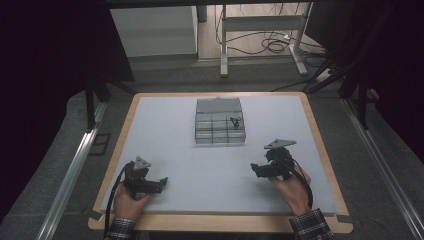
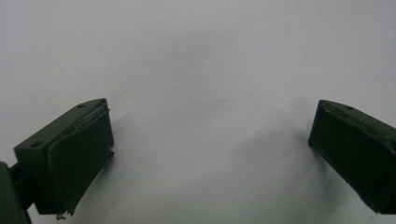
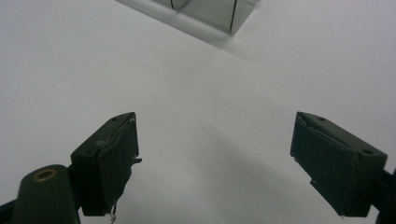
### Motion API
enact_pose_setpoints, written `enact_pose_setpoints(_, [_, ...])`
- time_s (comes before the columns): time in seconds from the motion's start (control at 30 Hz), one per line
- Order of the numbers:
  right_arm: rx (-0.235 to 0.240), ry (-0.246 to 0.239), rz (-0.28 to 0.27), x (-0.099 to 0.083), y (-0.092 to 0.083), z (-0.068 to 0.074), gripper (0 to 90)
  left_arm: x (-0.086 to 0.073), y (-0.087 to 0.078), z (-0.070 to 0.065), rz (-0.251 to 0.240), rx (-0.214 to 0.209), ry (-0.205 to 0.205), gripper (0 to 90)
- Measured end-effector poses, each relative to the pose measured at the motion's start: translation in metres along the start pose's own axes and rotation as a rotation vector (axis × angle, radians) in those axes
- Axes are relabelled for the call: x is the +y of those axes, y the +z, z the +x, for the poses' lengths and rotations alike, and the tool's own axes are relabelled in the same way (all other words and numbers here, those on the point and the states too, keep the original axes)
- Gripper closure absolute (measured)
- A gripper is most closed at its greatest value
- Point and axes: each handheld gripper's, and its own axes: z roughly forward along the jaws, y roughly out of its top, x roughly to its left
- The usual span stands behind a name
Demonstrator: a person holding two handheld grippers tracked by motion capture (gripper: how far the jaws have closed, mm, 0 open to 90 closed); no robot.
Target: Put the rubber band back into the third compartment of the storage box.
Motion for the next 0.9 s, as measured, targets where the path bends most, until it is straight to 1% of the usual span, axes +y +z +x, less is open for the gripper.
enact_pose_setpoints(0.43, [-0.019,0.029,0.008,-0.021,-0.013,-0.011,14.6,0.0,0.0,0.0,0.0,0.001,0.002,0.0])
enact_pose_setpoints(0.67, [-0.034,0.022,-0.003,-0.031,-0.022,-0.011,14.6,0.0,0.0,0.0,0.0,0.0,0.0,0.0])
enact_pose_setpoints(0.9, [-0.055,0.024,0.003,-0.045,-0.03,-0.012,14.6,0.0,0.0,0.0,0.0,0.0,0.0,0.0])
